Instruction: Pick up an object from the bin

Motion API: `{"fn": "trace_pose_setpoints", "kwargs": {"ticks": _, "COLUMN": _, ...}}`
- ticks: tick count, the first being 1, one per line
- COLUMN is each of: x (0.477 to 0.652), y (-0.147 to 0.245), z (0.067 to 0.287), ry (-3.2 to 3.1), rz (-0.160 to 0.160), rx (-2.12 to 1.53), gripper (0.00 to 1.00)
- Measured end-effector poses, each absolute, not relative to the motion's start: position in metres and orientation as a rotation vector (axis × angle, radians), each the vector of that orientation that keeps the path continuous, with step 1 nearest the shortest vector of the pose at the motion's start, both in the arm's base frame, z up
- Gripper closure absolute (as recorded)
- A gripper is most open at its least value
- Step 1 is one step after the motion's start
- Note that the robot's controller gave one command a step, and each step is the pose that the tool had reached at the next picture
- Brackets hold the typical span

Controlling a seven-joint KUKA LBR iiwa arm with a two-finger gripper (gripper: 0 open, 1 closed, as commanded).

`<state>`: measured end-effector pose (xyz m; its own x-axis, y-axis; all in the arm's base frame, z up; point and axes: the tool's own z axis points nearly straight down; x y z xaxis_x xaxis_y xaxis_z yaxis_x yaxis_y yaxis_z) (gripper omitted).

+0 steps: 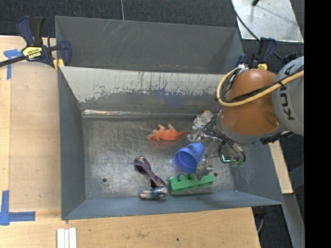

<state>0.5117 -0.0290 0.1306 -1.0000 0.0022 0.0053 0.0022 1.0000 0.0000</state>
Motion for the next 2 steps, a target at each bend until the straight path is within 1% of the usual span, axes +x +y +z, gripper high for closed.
{"fn": "trace_pose_setpoints", "kwargs": {"ticks": 1, "x": 0.514, "y": -0.029, "z": 0.134, "ry": -3.144, "rz": 0.001, "rx": -0.002, "gripper": 0.0}}
{"fn": "trace_pose_setpoints", "kwargs": {"ticks": 2, "x": 0.538, "y": -0.04, "z": 0.1, "ry": -3.148, "rz": 0.002, "rx": 0.179, "gripper": 0.0}}
